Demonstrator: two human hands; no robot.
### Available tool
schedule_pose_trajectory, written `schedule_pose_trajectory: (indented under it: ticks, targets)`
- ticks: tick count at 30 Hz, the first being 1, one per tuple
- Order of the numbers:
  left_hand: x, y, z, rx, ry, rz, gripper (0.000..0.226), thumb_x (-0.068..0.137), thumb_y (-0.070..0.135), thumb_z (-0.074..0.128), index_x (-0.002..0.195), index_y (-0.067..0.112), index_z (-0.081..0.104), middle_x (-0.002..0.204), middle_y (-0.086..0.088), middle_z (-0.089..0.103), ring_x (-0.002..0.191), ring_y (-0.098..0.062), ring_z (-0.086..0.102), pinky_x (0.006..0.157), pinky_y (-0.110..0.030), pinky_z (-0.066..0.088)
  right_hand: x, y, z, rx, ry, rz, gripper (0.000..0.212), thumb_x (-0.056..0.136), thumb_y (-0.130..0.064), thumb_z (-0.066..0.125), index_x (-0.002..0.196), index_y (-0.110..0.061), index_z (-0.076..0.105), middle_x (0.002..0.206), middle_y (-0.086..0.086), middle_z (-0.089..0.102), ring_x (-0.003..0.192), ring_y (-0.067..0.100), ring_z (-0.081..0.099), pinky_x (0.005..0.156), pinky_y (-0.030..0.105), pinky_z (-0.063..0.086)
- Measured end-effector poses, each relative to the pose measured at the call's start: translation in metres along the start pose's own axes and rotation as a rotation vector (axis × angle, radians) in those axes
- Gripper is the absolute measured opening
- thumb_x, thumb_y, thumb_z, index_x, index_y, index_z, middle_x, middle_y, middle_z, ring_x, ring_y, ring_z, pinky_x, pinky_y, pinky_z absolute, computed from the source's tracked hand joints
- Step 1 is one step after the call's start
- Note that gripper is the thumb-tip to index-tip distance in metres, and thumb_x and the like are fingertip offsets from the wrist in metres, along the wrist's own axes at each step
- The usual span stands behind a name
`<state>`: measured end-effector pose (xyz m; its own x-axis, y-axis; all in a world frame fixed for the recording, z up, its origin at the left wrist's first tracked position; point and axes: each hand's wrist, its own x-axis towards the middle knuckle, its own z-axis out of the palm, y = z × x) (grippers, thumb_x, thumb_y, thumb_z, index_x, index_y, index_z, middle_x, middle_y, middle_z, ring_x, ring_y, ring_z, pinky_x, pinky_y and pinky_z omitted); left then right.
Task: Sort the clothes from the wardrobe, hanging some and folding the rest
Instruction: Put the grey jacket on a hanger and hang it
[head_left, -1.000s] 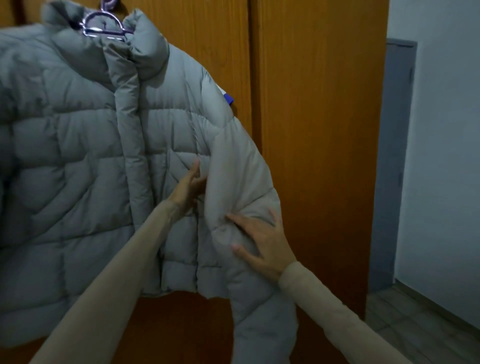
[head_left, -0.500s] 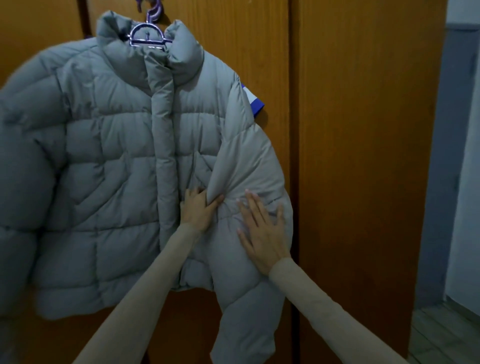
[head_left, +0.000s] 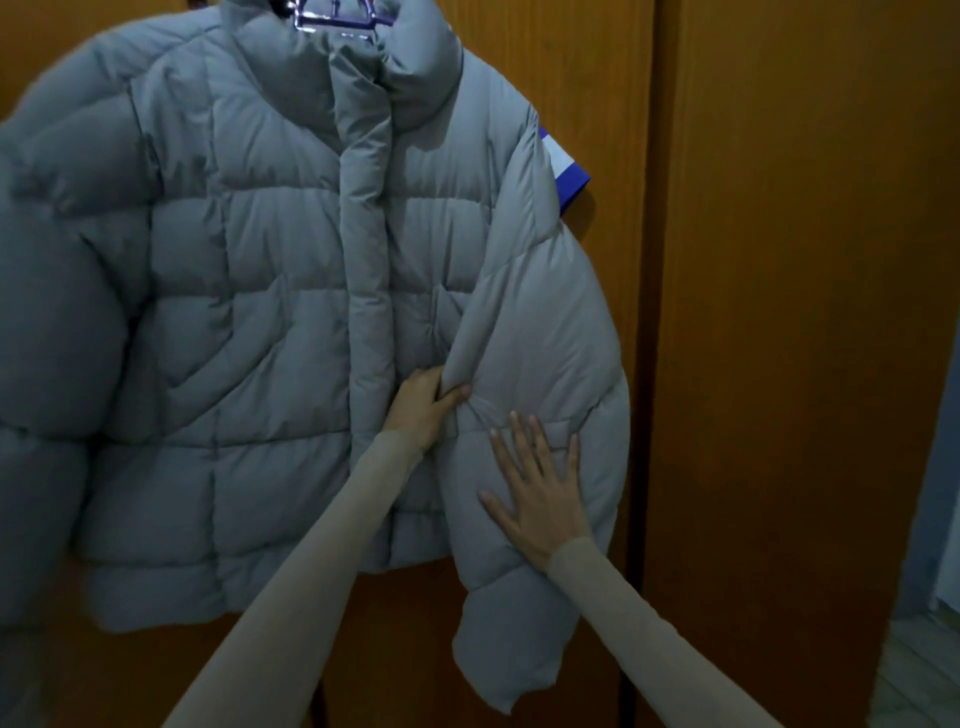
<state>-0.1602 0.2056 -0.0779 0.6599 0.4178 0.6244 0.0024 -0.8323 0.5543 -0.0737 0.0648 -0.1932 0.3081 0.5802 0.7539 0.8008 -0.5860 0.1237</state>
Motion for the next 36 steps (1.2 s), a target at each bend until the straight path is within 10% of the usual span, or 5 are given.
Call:
schedule_pose_trajectory:
  ticks: [5,9,29,33,36]
  targets:
    - [-0.026,-0.006,0.029,0.146,0.247,0.207,0.060,0.097,0.020,0.044,0.149,0.018,0.015,0.153,-0.008,0.024,0.138,-0.019,0.028,0.112,-0.044,0.028,-0.001,-0.005,0.019,0.011,0.042,0.010,0.069,0.095,-0.060,0.007,0.150,-0.019,0.010,0.157,0.006,0.003,0.145,0.021,-0.002,0.113,0.055,-0.004]
    - [-0.040,-0.030,0.058,0.635,0.241,0.509,0.055,0.102,0.036,0.011,0.150,0.017,-0.006,0.157,0.001,-0.014,0.145,-0.013,-0.007,0.114,-0.050,0.001,-0.010,-0.005,0.029,0.054,0.102,0.046,0.062,0.099,-0.048,0.003,0.150,-0.013,0.000,0.157,0.004,-0.002,0.145,0.016,-0.004,0.112,0.053,0.007]
    - [-0.099,-0.047,0.072,0.824,-0.100,0.324,0.059,0.099,0.039,0.006,0.150,0.012,-0.006,0.158,-0.002,-0.011,0.145,-0.013,-0.011,0.113,-0.046,0.006,-0.059,0.005,0.016,0.069,-0.281,-0.012,0.057,0.100,-0.039,-0.004,0.149,-0.010,-0.003,0.158,0.002,-0.006,0.144,0.012,-0.009,0.113,0.041,0.003]
    - [-0.117,-0.027,0.064,0.839,-0.179,0.262,0.062,0.094,0.033,0.026,0.150,0.012,0.010,0.153,-0.002,0.026,0.146,-0.016,0.000,0.111,-0.051,0.020,-0.065,0.006,-0.005,0.129,-0.291,-0.003,0.056,0.099,-0.035,0.019,0.148,-0.009,0.019,0.150,0.001,0.030,0.138,0.014,0.028,0.111,0.040,0.013]
    - [-0.134,-0.002,0.049,0.847,-0.336,0.192,0.059,0.101,0.023,0.025,0.149,0.017,-0.008,0.156,0.002,-0.013,0.142,-0.012,-0.018,0.117,-0.047,0.000,-0.068,0.003,-0.024,0.201,-0.289,-0.032,0.055,0.099,-0.020,0.034,0.149,-0.010,0.014,0.156,0.002,0.013,0.142,0.014,0.020,0.116,0.035,0.009]
